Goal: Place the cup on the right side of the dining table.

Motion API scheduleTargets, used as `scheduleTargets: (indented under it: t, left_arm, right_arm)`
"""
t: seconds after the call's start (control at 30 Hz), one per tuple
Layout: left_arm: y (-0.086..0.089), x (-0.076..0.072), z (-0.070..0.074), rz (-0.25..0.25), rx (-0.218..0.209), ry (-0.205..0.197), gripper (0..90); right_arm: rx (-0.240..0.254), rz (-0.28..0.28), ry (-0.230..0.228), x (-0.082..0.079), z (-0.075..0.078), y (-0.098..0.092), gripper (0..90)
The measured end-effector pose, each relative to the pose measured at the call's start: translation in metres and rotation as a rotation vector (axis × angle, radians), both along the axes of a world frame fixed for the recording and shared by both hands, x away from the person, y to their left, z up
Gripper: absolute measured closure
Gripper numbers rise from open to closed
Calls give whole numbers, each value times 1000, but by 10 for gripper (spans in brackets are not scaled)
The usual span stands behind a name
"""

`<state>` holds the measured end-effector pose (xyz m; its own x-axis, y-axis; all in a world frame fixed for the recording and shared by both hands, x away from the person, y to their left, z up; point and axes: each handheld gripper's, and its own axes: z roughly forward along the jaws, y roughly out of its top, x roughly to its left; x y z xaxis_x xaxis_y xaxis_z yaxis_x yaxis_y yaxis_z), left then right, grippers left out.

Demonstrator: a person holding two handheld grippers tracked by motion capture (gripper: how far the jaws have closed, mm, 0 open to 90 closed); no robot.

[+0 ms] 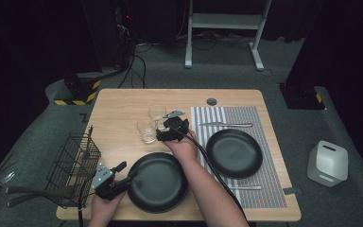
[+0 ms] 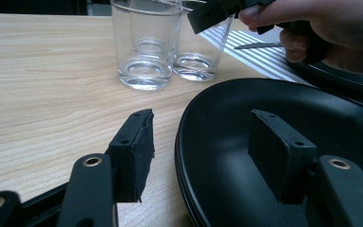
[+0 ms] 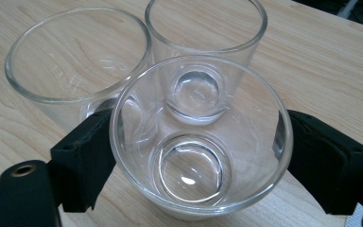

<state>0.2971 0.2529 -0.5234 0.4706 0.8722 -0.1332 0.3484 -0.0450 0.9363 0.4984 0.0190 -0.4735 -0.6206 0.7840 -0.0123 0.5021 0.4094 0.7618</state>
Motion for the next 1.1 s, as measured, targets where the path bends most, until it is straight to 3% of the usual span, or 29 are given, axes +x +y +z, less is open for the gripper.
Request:
scheduleTargets:
  t: [0.77, 1.1]
  left_arm:
    - [0, 0, 0, -1, -3, 1, 414]
    - [-1, 0, 0, -2, -1, 4, 413]
  right_arm:
    - [-18, 17, 7, 2, -5, 1, 187]
    - [6, 10, 4, -1, 0, -5, 189]
